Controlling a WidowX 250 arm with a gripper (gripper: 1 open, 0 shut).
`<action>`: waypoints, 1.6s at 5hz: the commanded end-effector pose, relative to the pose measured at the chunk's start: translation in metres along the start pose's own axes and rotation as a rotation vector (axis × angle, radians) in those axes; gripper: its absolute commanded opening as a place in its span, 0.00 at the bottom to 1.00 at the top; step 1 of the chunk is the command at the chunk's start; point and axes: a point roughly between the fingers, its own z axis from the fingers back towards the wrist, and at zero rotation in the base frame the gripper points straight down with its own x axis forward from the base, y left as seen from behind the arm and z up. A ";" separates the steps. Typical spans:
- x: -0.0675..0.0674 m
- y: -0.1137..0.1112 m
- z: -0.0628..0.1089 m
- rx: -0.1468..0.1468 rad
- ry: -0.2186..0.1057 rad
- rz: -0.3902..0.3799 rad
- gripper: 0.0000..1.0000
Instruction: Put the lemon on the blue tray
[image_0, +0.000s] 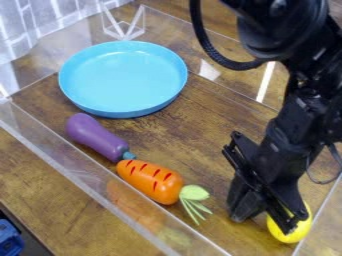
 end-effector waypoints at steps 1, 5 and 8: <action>0.013 -0.009 0.009 0.001 -0.035 -0.020 0.00; 0.018 -0.029 0.012 0.008 -0.043 -0.181 0.00; 0.024 -0.010 0.024 0.019 -0.026 -0.145 0.00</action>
